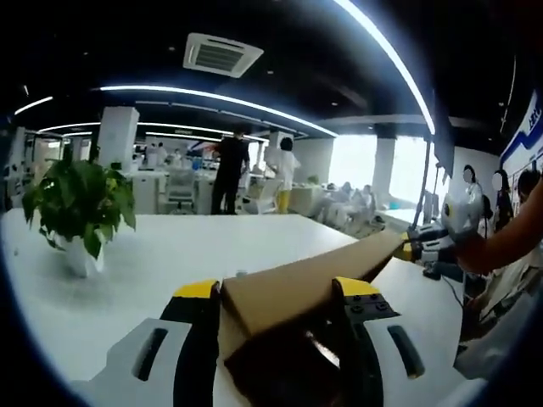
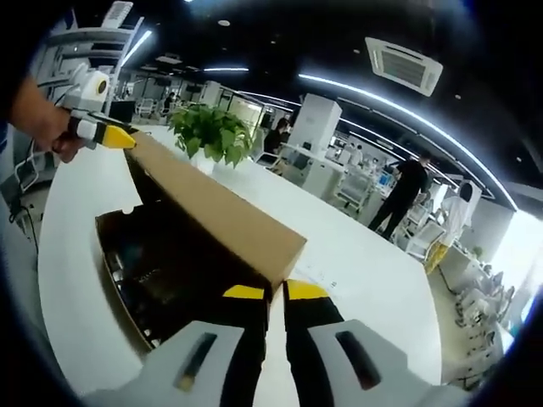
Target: Operate the shoe box by opening the lid, removing the specified soft item, and placing it in the target area until the item is outside and the box remains undamaged.
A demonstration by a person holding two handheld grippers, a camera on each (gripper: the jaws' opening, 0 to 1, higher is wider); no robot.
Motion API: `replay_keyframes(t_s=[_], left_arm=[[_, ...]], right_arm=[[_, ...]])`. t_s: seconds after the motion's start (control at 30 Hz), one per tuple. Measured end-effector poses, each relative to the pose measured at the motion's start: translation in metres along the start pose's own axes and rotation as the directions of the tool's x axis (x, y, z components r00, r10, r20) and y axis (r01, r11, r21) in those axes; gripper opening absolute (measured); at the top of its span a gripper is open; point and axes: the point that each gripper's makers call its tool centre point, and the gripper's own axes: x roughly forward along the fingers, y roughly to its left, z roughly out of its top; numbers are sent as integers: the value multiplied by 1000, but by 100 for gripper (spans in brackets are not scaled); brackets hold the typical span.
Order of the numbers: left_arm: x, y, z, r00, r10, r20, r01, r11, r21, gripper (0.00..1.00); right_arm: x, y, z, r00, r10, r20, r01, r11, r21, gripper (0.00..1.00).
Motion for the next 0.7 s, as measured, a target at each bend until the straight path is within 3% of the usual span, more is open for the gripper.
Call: replay_keyframes(t_s=[0.33, 0.53, 0.67, 0.7], left_arm=[[10, 7, 11, 1000, -8, 11, 8, 1000, 18, 53], [7, 15, 17, 1000, -5, 6, 4, 999, 49, 40], [-2, 17, 14, 1000, 22, 7, -22, 998, 61, 46], [-7, 18, 12, 999, 33, 13, -33, 999, 15, 45]], right_arm=[[5, -6, 7, 1000, -11, 3, 11, 1000, 11, 3], [9, -8, 8, 1000, -6, -1, 6, 1000, 6, 3], [11, -8, 7, 1000, 1, -14, 0, 999, 53, 2], [12, -8, 7, 1000, 2, -16, -1, 998, 61, 2]])
